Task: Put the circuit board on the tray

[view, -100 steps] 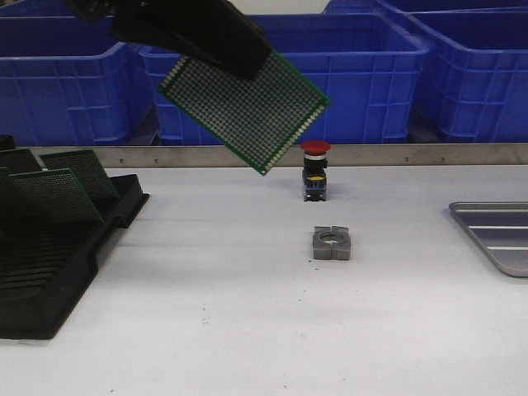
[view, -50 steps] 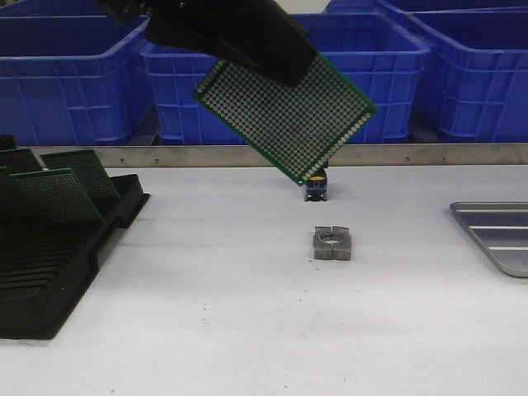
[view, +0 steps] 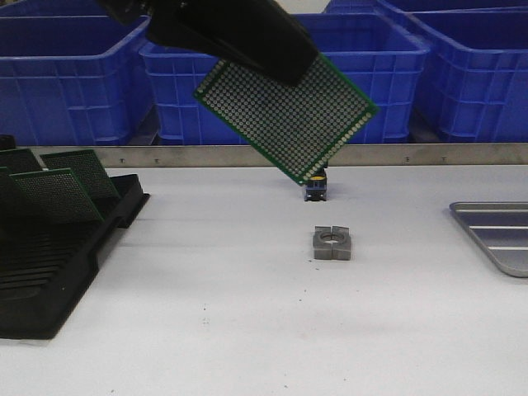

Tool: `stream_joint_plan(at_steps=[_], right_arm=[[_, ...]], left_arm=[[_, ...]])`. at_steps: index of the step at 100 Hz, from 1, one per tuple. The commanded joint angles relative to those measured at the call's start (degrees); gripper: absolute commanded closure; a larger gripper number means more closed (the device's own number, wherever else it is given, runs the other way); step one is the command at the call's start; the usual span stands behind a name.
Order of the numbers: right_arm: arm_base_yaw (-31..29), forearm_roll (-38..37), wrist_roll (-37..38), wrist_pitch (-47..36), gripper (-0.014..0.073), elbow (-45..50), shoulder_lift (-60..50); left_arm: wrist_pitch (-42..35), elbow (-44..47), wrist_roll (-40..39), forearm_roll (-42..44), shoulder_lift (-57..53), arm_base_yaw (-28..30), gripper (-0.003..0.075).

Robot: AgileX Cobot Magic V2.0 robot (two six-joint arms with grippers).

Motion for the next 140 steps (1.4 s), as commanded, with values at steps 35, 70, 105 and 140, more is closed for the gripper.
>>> stream_joint_plan(at_steps=[35, 70, 105, 140], right_arm=[[-0.21, 46.0, -50.19, 4.3, 0.0106, -7.21, 17.89], [5.55, 69.72, -92.65, 10.52, 0.0106, -9.08, 28.68], [20.06, 69.84, -95.57, 7.11, 0.0111, -17.62, 41.57], [25.0, 70.25, -95.57, 9.56, 0.0622, -20.73, 44.46]], left_arm=[[0.39, -1.86, -0.17, -4.06, -1.86, -0.44, 0.0737], [0.39, -1.86, -0.17, -4.06, -1.86, -0.44, 0.0737], [0.27, -1.86, -0.17, -4.06, -1.86, -0.44, 0.0737], [0.27, -1.86, -0.17, -4.33, -1.86, -0.44, 0.0731]])
